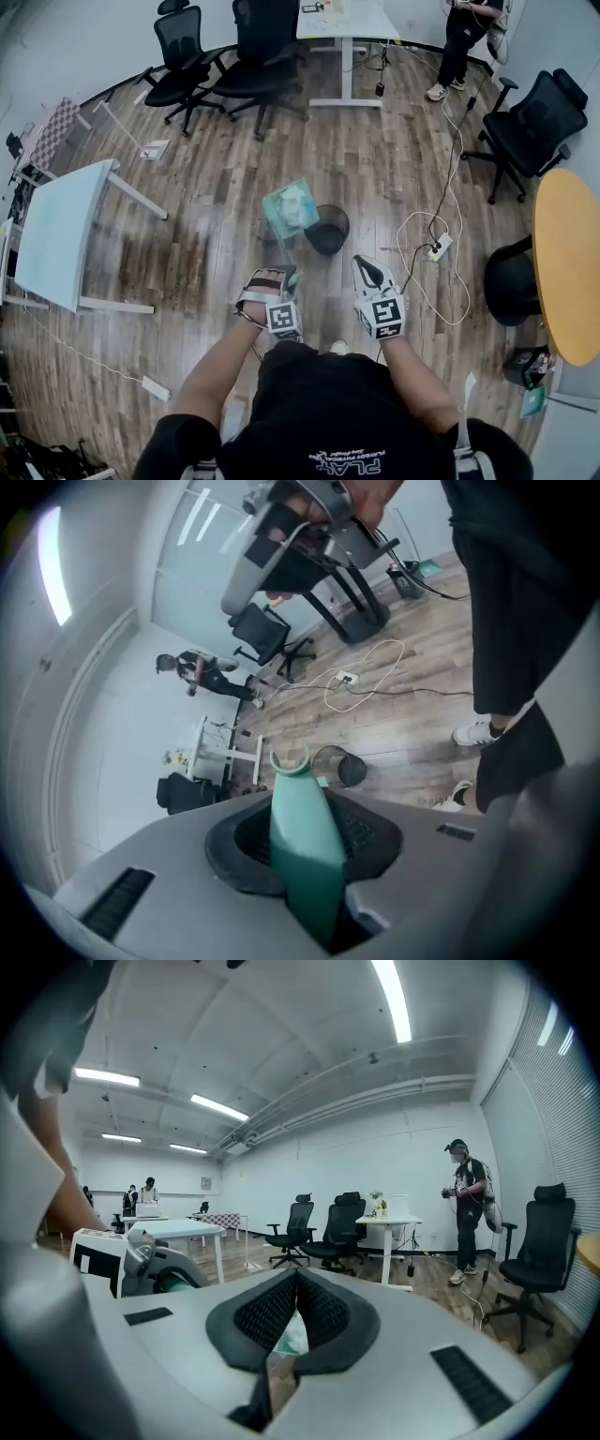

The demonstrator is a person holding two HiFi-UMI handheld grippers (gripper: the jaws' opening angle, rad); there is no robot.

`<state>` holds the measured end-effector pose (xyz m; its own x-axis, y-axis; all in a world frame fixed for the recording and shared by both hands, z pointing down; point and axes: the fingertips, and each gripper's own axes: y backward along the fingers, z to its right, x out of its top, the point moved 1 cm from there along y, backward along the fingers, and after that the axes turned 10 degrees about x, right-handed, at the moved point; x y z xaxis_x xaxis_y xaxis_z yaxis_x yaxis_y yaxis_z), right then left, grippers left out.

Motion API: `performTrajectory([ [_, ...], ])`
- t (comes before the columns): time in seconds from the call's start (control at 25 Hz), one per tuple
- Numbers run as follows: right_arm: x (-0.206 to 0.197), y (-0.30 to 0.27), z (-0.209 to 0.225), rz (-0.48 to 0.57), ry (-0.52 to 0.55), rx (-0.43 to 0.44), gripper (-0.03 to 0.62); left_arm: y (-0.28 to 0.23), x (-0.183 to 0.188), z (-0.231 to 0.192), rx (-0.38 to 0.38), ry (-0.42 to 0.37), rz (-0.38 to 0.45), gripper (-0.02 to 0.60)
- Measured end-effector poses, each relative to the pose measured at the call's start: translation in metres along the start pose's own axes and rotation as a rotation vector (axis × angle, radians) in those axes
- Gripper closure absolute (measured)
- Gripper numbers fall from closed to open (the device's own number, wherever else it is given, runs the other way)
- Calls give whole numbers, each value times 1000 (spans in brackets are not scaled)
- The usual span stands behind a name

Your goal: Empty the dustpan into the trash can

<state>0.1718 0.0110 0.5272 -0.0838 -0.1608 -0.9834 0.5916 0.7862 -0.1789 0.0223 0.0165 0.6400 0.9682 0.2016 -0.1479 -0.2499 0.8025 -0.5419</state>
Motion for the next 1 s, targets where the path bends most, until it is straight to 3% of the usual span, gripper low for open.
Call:
performTrajectory([
  [0.12,1,3,1,3,-5,-3,571,3,7,12,-43,-72,17,472],
  [0.28,3,3,3,16,-8,-1,571,2,22,20,-47,-209,64,474],
  [0.48,8,7,3,35,-12,2,571,-2,39,45,-113,-369,57,474],
  [0.76,12,9,-1,42,-16,-3,571,-4,44,77,-179,-490,78,474],
  [1.0,9,13,1,32,-25,-15,571,-5,44,83,-204,-523,76,474],
])
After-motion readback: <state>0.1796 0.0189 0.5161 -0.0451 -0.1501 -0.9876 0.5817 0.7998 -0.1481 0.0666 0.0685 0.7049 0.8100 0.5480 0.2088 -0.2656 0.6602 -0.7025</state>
